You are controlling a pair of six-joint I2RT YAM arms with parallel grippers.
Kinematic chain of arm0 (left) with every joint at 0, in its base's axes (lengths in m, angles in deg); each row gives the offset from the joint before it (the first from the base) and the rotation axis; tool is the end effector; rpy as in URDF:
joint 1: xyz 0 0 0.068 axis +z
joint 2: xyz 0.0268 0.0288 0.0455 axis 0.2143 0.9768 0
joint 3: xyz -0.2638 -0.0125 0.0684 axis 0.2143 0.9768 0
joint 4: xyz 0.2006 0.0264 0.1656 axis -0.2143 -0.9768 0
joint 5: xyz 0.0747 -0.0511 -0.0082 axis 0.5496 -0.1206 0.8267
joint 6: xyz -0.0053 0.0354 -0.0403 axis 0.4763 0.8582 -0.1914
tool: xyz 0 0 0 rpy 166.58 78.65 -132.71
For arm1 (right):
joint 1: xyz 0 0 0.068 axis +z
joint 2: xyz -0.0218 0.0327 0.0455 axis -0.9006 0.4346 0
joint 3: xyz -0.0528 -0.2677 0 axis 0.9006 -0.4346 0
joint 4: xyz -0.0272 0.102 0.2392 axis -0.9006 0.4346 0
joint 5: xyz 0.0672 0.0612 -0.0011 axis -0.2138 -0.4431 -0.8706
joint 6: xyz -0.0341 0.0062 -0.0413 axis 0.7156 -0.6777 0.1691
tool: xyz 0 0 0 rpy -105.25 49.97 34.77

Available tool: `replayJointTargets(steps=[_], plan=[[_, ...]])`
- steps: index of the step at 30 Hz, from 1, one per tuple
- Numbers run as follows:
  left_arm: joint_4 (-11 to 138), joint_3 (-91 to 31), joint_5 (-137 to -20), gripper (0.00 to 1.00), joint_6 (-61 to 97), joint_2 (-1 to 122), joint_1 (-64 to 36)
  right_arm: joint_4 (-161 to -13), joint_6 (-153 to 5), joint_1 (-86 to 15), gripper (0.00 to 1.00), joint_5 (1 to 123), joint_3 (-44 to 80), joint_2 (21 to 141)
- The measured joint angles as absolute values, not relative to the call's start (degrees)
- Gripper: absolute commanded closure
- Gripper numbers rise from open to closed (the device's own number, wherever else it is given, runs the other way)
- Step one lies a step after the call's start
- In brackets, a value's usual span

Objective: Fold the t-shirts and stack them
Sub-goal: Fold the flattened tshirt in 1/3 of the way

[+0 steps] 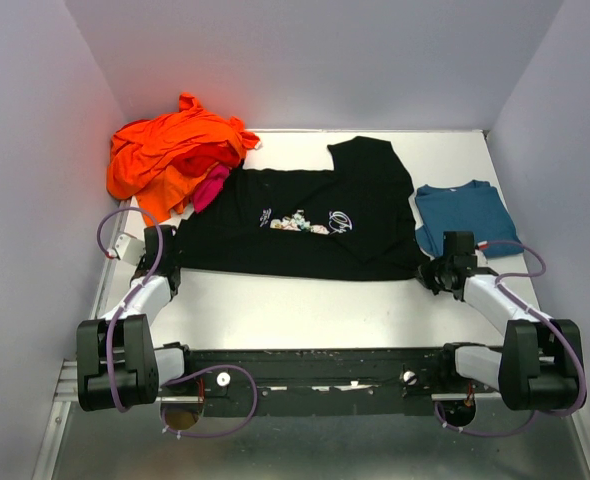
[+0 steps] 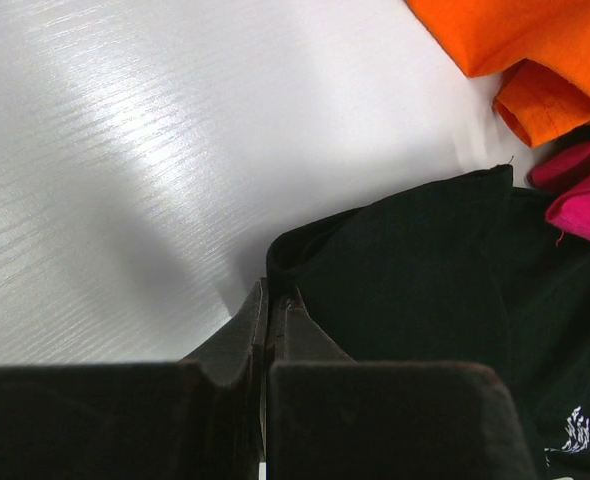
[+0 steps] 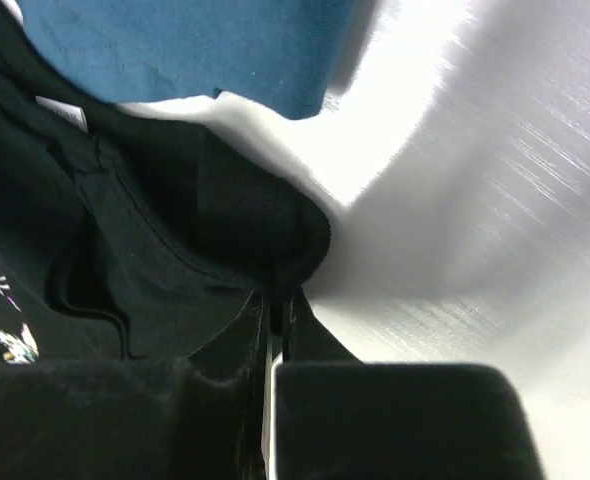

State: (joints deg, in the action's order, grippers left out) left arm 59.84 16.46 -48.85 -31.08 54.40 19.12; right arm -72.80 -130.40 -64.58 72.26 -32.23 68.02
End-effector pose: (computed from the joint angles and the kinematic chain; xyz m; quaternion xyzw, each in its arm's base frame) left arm 0.2183 0.0388 0.1590 -0.5650 0.7153 -0.0189 0.4107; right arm 0.2021 -0.0028 0.1453 0.5112 0.8107 0.1321 0.2530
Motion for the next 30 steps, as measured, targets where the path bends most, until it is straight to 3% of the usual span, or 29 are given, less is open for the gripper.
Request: replayJointTargets(steps=[10,20,25,30], plan=[[58.6,16.3,-49.2,1.00,-31.7,51.1,17.8,-65.7,-129.5,-64.6,0.99,74.1,-27.7,62.7],[48.4,-2.4,-49.3,1.00,-33.7,43.9,14.9,-56.6,-125.5,-64.5,0.99,77.5,1.5,56.1],[46.3,-2.0,-48.8,1.00,-33.3,32.9,14.5,-52.2,-125.7,-64.9,0.99,78.3,-3.1,47.0],[40.3,11.2,-48.8,1.00,-32.9,23.8,14.5,-45.3,-126.7,-65.2,0.99,78.2,-18.7,39.1]])
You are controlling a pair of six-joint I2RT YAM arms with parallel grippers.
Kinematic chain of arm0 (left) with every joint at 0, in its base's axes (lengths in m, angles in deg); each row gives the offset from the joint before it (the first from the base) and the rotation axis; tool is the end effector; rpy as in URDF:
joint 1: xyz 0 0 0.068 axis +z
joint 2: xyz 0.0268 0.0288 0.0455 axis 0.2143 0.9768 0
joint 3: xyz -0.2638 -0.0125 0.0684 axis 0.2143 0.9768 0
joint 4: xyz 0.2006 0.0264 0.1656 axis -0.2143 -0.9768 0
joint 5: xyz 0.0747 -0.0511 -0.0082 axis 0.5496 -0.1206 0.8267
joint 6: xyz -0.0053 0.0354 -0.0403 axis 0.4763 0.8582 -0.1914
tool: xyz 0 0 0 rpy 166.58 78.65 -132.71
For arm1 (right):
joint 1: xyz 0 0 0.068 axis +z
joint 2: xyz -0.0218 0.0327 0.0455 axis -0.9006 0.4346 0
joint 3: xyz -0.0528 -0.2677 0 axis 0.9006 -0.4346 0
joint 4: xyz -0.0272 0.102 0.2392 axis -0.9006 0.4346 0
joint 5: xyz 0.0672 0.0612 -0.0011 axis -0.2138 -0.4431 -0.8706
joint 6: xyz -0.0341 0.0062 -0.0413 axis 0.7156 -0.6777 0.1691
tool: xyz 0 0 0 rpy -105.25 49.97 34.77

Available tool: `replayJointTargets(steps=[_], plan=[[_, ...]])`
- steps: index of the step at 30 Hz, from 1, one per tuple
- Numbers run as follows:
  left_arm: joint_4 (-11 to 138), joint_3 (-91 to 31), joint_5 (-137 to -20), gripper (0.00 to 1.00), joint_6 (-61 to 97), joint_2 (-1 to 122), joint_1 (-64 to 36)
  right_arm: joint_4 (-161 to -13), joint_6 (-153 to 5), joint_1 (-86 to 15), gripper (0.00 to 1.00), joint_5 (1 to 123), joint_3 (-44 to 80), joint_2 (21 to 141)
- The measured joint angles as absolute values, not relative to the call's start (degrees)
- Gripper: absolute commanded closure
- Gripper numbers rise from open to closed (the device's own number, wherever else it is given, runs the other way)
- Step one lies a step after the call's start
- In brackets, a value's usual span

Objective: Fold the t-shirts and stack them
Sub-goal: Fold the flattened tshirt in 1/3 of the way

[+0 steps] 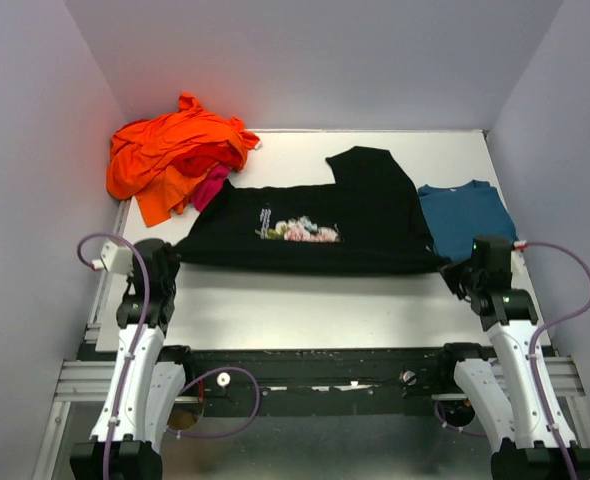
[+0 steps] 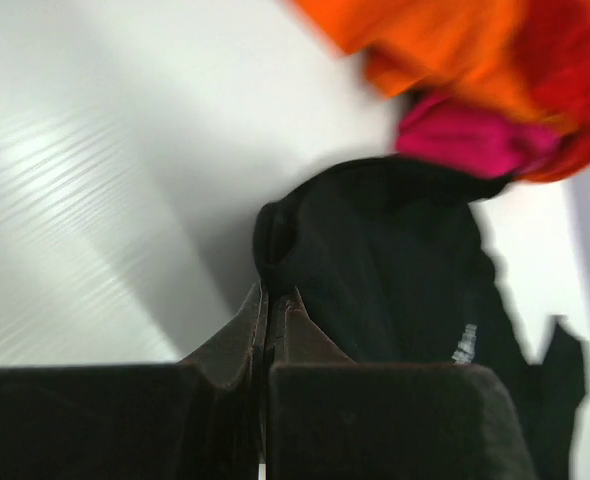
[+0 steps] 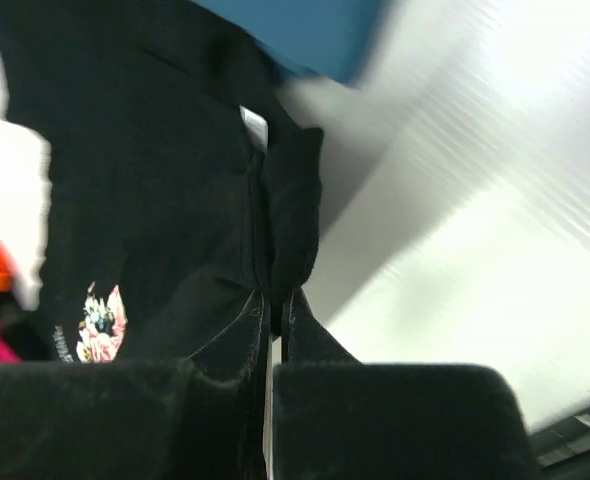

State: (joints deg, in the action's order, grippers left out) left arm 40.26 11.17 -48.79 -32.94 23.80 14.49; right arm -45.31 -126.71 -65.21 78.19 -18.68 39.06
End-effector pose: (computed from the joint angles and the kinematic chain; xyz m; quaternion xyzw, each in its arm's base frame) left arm 0.1583 0.0188 0.2537 -0.5341 0.6635 -0.1151 0.5112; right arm 0.1411 -0.0076 0.2670 0.4857 0.7710 0.1419 0.3866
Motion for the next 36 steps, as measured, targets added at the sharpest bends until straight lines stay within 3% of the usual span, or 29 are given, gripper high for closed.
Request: replayJointTargets(steps=[5,10,11,13,15,19,21,24,26,28,36], plan=[[32.2,26.1,-50.0,1.00,-35.2,13.9,14.5,-36.8,-127.6,-65.2,0.99,78.2,-28.5,29.5],[30.1,29.9,-50.8,1.00,-37.6,10.6,14.5,-34.3,-128.6,-65.5,0.96,78.2,-32.4,24.0],[30.2,29.8,-50.8,0.98,-37.7,10.9,14.5,-34.2,-128.7,-65.5,0.91,78.2,-33.0,23.9],[30.1,29.6,-50.8,0.86,-37.6,11.7,14.5,-34.0,-128.9,-65.5,0.71,78.2,-33.7,24.2],[30.1,29.4,-50.8,0.67,-37.4,12.5,14.5,-34.1,-129.2,-65.5,0.52,78.1,-33.7,25.1],[29.9,28.2,-50.5,0.43,-36.6,12.7,14.5,-34.9,-127.8,-65.5,0.29,77.9,-33.5,28.0],[29.5,27.1,-50.1,0.36,-35.8,12.5,14.5,-35.5,-125.5,-65.5,0.24,77.8,-32.2,29.5],[28.7,23.7,-48.1,0.27,-33.4,12.5,14.5,-38.3,-121.3,-65.5,0.23,77.7,-27.9,32.9],[28.5,19.3,-46.1,0.12,-31.1,14.4,14.5,-41.1,-118.2,-65.5,0.23,77.2,-24.2,36.1],[29.2,15.1,-44.0,0.04,-29.0,16.8,14.5,-45.0,-114.9,-65.5,0.23,75.8,-20.9,39.6],[45.7,8.9,-49.9,0.16,-16.0,33.2,10.9,-63.1,-106.6,-64.0,0.27,64.7,-17.3,52.9]])
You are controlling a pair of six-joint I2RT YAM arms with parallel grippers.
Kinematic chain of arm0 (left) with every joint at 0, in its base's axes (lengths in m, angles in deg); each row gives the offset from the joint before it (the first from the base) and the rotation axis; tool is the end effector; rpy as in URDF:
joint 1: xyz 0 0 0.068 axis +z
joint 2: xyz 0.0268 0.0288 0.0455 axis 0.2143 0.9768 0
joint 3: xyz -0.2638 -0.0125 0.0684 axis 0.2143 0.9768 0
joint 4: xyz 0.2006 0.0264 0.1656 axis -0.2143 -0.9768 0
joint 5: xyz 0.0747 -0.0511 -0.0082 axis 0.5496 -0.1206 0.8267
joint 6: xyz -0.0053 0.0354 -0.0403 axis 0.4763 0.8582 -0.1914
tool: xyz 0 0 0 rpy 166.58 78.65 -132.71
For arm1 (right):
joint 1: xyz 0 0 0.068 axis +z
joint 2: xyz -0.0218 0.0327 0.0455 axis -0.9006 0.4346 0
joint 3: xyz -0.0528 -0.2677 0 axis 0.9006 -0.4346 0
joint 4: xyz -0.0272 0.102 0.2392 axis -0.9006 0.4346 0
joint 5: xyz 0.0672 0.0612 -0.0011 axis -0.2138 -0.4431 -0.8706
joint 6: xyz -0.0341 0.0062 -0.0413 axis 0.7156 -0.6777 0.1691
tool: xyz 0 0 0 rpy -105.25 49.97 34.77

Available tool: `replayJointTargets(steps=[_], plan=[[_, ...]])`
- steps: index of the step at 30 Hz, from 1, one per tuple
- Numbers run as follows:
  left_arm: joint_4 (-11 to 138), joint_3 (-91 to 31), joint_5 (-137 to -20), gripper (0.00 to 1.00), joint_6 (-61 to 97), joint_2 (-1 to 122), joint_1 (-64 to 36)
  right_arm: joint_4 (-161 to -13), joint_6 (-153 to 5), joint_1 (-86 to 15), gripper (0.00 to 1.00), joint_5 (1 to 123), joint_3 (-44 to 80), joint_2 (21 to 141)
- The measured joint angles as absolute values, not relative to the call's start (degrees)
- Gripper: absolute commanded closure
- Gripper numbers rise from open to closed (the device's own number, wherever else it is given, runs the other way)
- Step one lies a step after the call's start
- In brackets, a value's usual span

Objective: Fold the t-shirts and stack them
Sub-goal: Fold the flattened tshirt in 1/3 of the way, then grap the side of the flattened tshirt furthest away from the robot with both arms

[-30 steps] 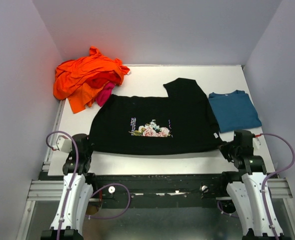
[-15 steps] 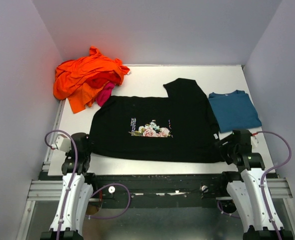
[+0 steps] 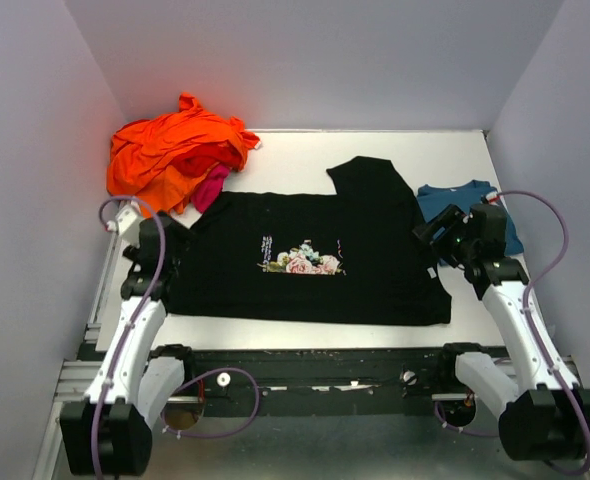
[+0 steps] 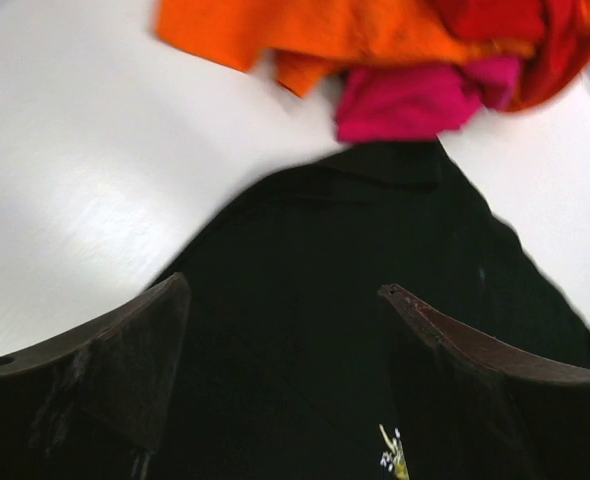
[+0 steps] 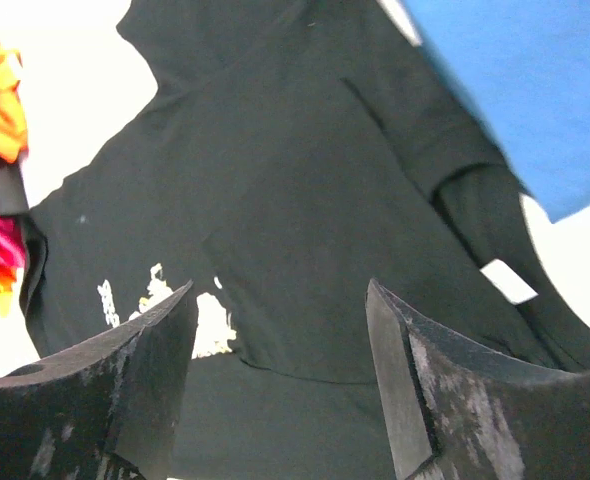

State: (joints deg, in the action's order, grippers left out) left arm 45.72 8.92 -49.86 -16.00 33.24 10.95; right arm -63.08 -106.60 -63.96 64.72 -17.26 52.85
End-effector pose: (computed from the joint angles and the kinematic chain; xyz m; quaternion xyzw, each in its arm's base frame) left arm 0.1890 0.0076 0.2507 -0.4046 0.7587 -0.0559 0.5075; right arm 0.2006 0.0041 0.2650 0.2812 0.8468 0.1913 0.4089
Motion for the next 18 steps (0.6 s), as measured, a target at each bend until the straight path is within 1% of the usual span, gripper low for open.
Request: replayJointTargets(steps=[3,4,8,9,12,18], plan=[[50.7,5.4,-51.5,0.17,-10.7,43.1,5.1,-66.9,-105.3,-62.1,0.28,62.1,-14.8,58.4],[51.9,3.0,-51.9,0.19,-8.6,47.3,2.9,-68.1,-105.0,-61.6,0.28,61.3,-13.7,60.1],[55.3,-5.6,-52.2,0.22,-2.4,58.4,-1.7,-72.3,-104.3,-60.5,0.28,58.6,-10.2,65.0],[55.8,-8.2,-51.8,0.24,-0.7,61.9,-2.9,-73.3,-104.3,-60.4,0.28,58.2,-9.9,65.6],[56.3,-14.1,-50.7,0.28,2.8,69.0,-4.4,-75.0,-103.9,-60.2,0.28,57.6,-9.6,66.5],[54.4,-25.0,-47.9,0.30,6.6,82.9,-4.6,-76.7,-103.3,-60.2,0.28,57.1,-9.5,67.8]])
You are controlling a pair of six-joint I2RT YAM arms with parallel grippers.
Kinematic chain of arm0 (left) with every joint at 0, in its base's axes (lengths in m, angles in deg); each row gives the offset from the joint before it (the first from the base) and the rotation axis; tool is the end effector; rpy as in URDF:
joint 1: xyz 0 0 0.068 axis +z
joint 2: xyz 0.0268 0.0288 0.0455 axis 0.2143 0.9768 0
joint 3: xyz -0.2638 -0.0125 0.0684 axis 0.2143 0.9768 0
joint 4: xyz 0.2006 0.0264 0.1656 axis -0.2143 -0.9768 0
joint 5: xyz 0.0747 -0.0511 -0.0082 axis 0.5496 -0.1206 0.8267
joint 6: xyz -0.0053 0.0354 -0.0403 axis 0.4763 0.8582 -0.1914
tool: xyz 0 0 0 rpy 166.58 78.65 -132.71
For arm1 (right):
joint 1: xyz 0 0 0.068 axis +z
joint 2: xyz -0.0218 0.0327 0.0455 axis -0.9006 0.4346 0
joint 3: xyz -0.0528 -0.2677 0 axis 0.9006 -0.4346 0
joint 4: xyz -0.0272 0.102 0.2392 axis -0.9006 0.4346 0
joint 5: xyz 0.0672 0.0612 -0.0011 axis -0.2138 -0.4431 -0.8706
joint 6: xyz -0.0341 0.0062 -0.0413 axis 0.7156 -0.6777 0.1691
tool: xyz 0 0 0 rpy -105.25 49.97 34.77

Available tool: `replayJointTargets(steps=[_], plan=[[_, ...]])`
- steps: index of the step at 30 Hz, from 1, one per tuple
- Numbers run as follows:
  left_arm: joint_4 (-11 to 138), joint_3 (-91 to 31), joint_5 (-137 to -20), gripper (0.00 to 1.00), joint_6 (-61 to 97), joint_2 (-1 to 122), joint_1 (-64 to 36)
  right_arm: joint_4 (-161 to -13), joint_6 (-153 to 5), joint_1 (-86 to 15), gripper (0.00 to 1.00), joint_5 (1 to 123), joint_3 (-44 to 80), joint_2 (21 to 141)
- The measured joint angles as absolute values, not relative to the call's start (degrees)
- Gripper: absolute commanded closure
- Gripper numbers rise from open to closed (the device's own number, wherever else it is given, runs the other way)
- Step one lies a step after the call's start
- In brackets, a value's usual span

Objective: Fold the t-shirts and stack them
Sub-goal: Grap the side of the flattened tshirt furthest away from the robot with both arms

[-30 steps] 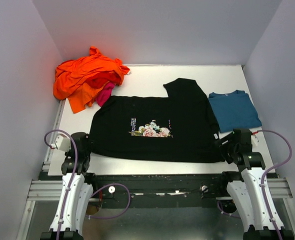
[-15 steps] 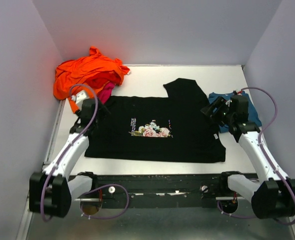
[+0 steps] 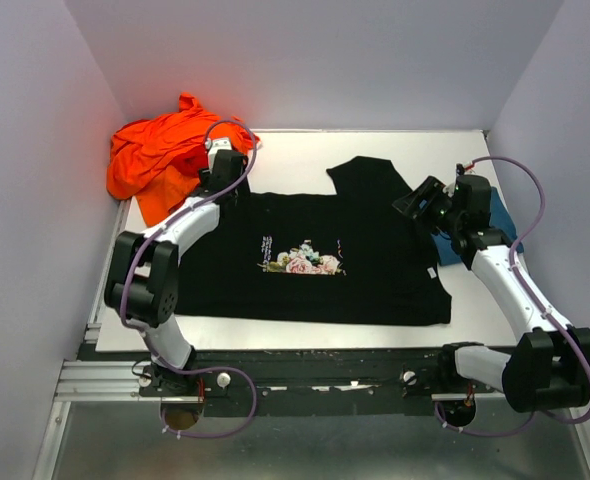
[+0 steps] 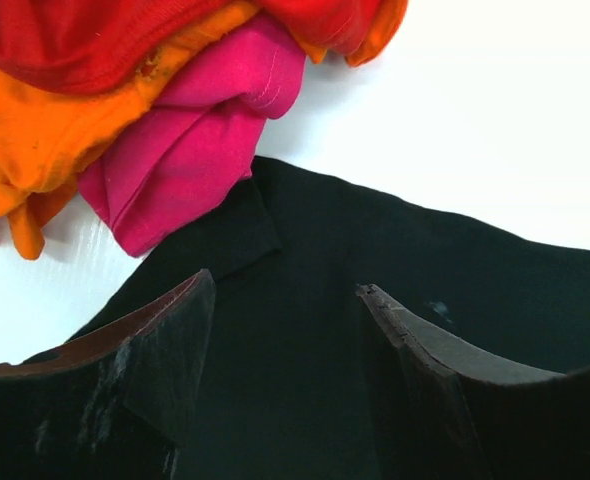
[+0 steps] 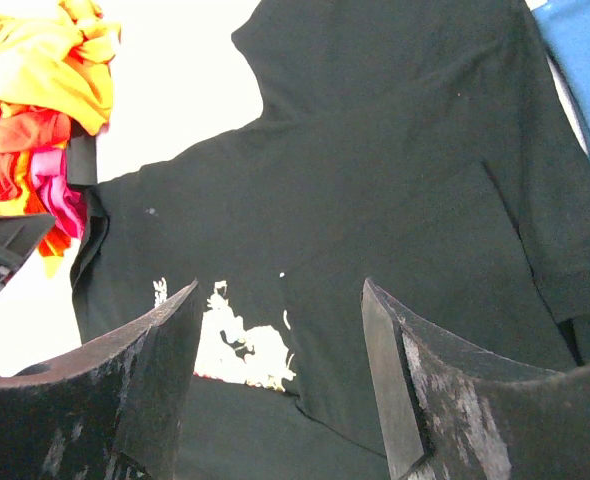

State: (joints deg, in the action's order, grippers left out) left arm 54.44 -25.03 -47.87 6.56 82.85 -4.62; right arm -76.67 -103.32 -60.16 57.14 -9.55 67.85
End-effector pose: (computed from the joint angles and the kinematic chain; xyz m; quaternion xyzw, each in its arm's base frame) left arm 0.3695 -0.0989 0.2369 -0.1341 0.8744 0.0129 0.4662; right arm 0.2640 0.0266 0.2775 0.1862 0.8430 0.2615 0.4317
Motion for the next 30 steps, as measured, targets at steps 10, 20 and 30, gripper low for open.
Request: replayJointTargets(steps=[10,20,30], plan=[[48.9,-36.0,-45.4,0.40,7.9,97.4,-4.6,-78.0,-103.3,-60.2,0.29,56.8,-9.0,70.5],[42.4,-43.7,-44.4,0.42,6.6,102.3,-3.4,-78.4,-103.4,-60.2,0.29,56.5,-7.3,73.1],[36.2,-46.4,-46.2,0.93,5.5,106.1,-1.2,-78.6,-103.4,-60.2,0.31,56.4,-7.1,74.3]])
